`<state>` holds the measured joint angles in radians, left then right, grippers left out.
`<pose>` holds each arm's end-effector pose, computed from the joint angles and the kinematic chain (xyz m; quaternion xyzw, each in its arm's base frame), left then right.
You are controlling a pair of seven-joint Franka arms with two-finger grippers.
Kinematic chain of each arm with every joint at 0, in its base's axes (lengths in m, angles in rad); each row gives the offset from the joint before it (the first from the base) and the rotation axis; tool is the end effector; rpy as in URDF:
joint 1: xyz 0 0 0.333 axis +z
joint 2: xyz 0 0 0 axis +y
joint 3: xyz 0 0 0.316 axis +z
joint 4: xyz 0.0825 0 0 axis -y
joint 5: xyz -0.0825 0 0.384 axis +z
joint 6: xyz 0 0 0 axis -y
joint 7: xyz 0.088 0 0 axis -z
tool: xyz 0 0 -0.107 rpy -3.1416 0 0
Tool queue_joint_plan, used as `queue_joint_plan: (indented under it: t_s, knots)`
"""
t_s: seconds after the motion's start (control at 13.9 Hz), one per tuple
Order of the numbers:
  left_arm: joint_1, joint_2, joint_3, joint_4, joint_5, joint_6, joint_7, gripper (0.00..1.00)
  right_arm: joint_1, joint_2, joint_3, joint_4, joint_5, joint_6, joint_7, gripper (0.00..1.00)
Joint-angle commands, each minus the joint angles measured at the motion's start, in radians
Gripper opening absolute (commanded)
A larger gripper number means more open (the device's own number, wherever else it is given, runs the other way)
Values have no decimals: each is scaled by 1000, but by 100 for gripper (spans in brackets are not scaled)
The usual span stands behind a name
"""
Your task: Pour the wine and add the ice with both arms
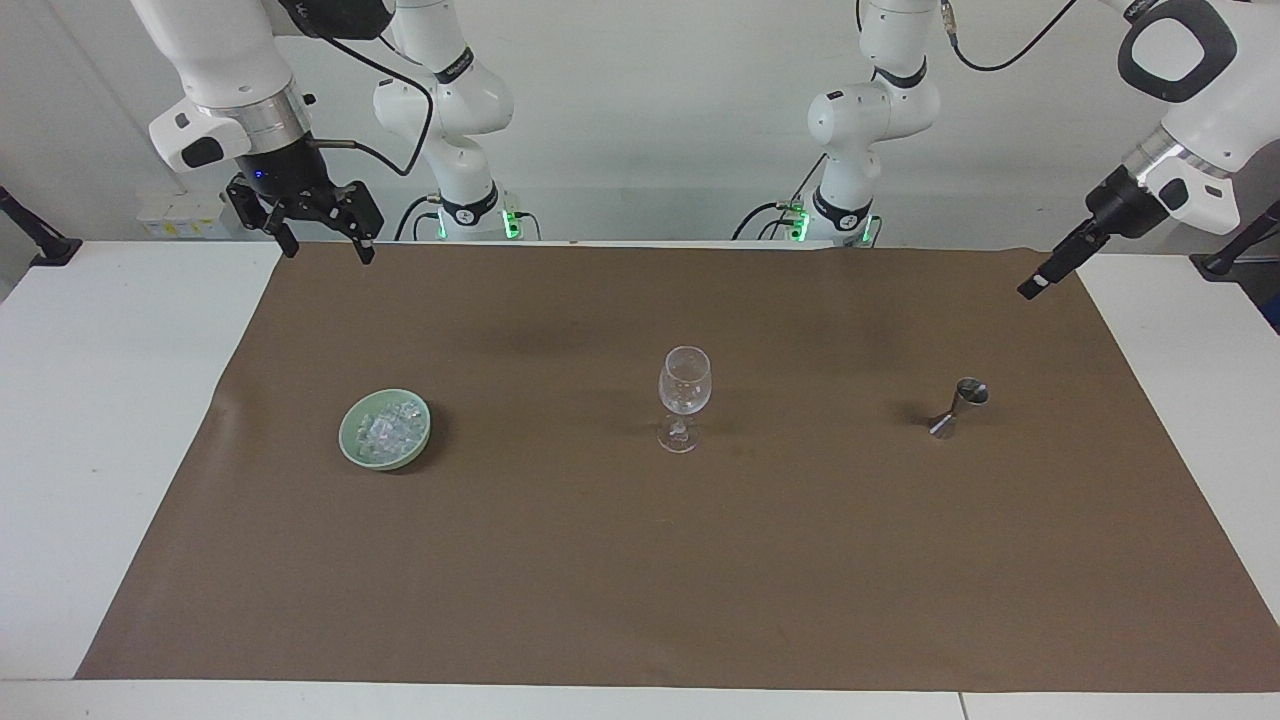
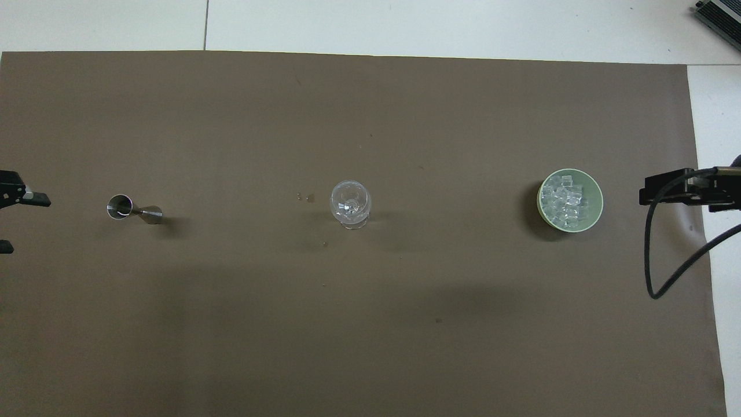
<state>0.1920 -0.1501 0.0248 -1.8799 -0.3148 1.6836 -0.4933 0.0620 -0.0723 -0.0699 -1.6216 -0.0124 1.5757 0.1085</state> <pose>0.5046 0.0813 0.5723 0.9182 0.3629 -0.0443 0.1525 0.5324 -0.0070 0.6401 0.9982 -0.0582 0.0133 0.0030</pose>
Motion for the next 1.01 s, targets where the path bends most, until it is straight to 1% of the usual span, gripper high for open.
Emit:
queue_joint_plan:
  t_s: [0.0,0.29,0.5,0.79,0.93]
  knots:
    - [7,-48,-8,-71,-18,50,-51,100,-7,-21,2,-23,17,6,-26,100]
    - [7,-49,-8,-73,-23,71,-53,100,-7,-21,2,-23,17,6,-26,100]
    - [24,-45,-6,-73,-53,82,-51,100,-7,-21,2,-23,17,6,-26,100]
    - [84,-23,-6,-76,-174,82,-56,100,-7,-21,2,-23,17,6,-26,100]
    - [131,-8,-6,-91,-251,77,-57,100,-7,-21,2,-23,17,6,-26,100]
